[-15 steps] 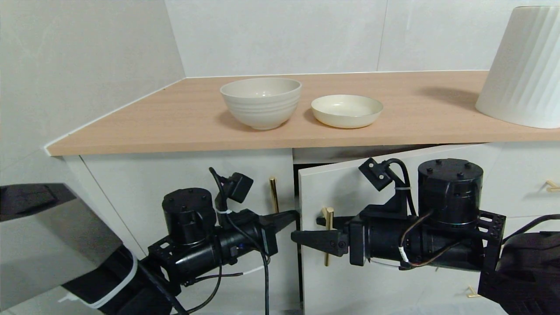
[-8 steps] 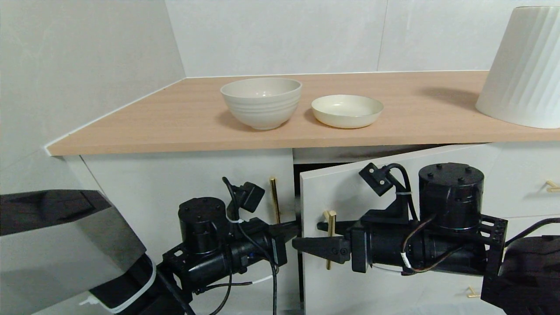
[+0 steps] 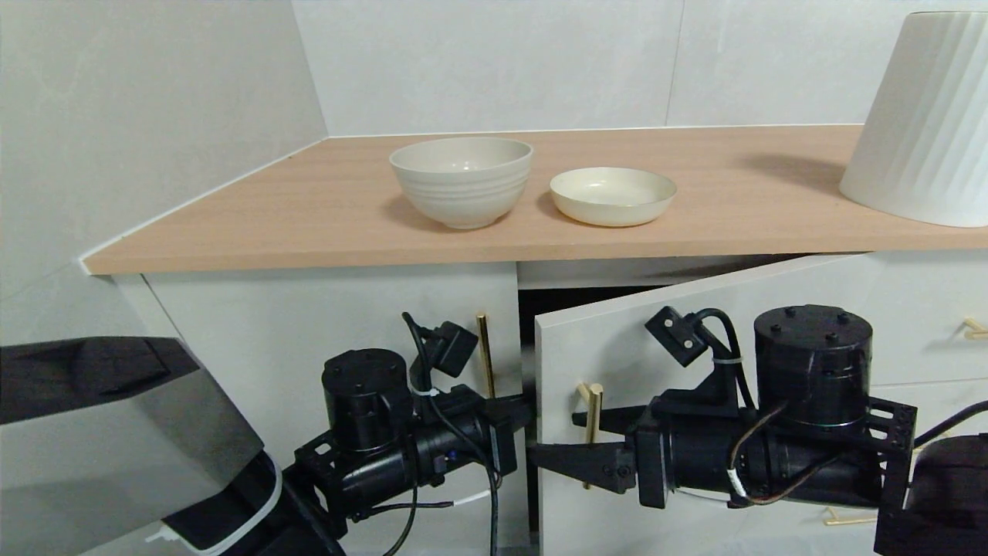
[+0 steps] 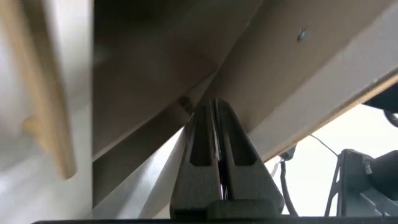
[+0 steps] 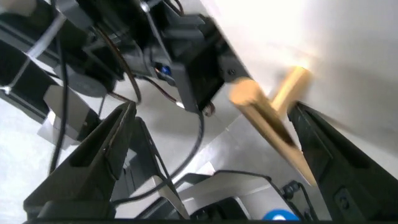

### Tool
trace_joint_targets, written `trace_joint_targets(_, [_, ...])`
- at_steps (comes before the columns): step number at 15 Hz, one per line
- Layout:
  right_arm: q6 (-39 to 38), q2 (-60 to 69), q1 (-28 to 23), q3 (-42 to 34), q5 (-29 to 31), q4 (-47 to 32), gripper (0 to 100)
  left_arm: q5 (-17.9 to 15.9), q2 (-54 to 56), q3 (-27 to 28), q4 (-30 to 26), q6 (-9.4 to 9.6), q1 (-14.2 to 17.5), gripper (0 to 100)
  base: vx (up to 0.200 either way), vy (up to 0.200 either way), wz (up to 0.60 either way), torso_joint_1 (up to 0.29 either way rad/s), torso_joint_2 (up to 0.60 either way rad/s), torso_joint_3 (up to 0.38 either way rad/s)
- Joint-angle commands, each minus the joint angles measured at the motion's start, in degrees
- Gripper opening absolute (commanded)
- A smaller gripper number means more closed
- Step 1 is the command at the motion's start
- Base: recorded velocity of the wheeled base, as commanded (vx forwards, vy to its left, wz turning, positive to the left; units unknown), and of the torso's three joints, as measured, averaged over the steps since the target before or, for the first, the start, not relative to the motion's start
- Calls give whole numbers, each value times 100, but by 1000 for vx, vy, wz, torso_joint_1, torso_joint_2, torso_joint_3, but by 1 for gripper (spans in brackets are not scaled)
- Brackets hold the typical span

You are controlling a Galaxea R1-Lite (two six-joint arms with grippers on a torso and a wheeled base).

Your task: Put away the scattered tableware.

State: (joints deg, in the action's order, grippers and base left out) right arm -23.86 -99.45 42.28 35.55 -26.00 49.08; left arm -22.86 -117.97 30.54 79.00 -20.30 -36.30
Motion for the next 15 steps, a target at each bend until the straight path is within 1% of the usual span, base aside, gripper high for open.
trace_joint_targets(1, [74,145,-141,-171,7,14,100,1,37,102,-7,-1,-43,0,0,0,0,0,0,0])
trace_joint_targets(3, [338,268,-281,-320,43,14,100,1,46,321,-33,-1,-131,0,0,0,0,0,0,0])
trace_joint_targets(5, [382,567,-290,-637,104,-21,100,1,28,383,-33,8,-158,0,0,0,0,0,0,0])
trace_joint_targets(6, [382,734,-281,-848,148,-39,100,-8,-7,409,-33,52,-158,0,0,0,0,0,0,0])
trace_joint_targets(8, [391,1015,-211,-1164,421,-56,100,1,-86,550,-33,254,-158,0,0,0,0,0,0,0])
trace_joint_targets(9, [391,1235,-70,-1366,719,-171,100,1,-77,585,-42,413,-149,0,0,0,0,0,0,0])
trace_joint_targets(10, [417,1349,9,-1454,860,-259,100,1,-60,585,-42,492,-149,0,0,0,0,0,0,0])
trace_joint_targets(11, [619,1587,184,-1595,1238,-540,100,1,-42,559,-42,641,-149,0,0,0,0,0,0,0])
trace_joint_targets(12, [742,1675,281,-1639,1554,-672,100,1,-33,559,-42,694,-149,0,0,0,0,0,0,0])
trace_joint_targets(13, [804,1683,316,-1665,1792,-707,100,1,-33,576,-42,703,-149,0,0,0,0,0,0,0])
trace_joint_targets(15, [786,1701,316,-1762,1915,-698,100,1,-95,646,-42,711,-149,0,0,0,0,0,0,0])
